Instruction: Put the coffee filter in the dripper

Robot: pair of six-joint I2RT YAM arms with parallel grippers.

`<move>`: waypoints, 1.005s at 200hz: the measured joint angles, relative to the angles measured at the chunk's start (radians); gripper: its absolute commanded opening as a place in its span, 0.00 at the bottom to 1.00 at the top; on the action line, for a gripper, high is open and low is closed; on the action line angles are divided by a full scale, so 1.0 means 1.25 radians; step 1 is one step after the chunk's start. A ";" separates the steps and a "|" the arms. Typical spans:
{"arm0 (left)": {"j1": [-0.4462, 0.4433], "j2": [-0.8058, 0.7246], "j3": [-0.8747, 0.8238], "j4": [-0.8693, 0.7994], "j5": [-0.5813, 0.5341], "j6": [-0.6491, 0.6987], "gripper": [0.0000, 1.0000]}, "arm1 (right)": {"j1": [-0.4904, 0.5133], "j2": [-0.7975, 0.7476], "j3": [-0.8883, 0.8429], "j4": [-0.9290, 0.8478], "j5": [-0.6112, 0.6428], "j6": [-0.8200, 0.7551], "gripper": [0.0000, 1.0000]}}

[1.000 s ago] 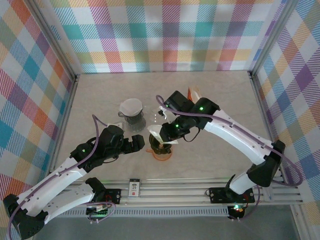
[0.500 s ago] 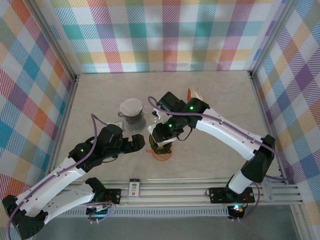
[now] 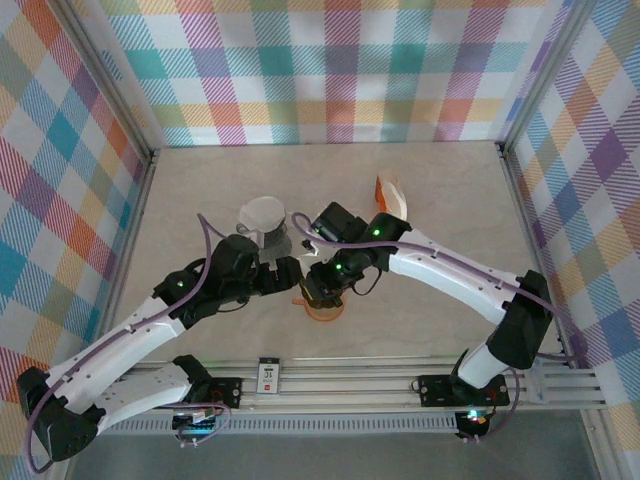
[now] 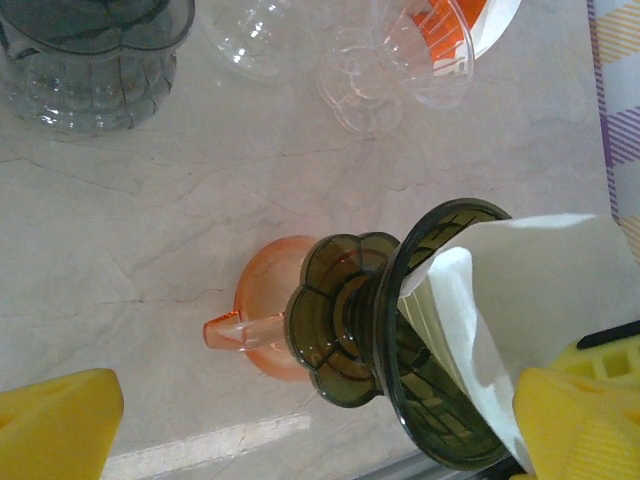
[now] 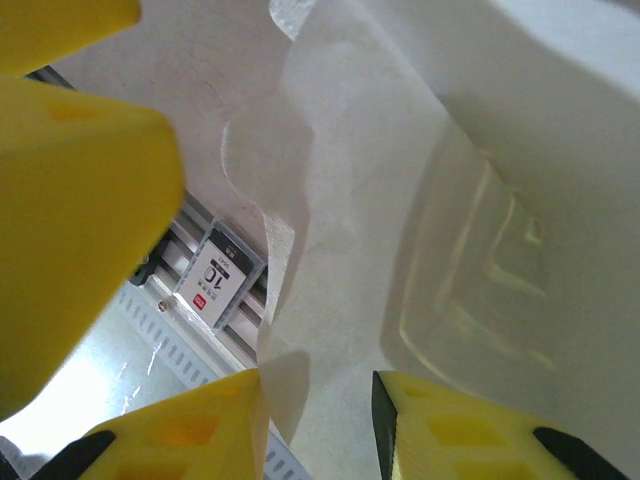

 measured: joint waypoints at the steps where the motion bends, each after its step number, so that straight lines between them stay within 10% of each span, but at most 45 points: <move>1: 0.000 0.000 0.000 0.000 0.000 0.000 1.00 | 0.000 0.000 0.000 0.000 0.000 0.000 0.38; 135: 0.000 0.075 0.020 0.011 0.016 0.001 0.97 | -0.045 -0.121 -0.001 0.000 0.126 -0.046 0.67; 201: 0.000 0.070 0.020 0.010 0.016 0.001 0.97 | -0.116 -0.034 -0.001 -0.006 0.182 -0.087 0.36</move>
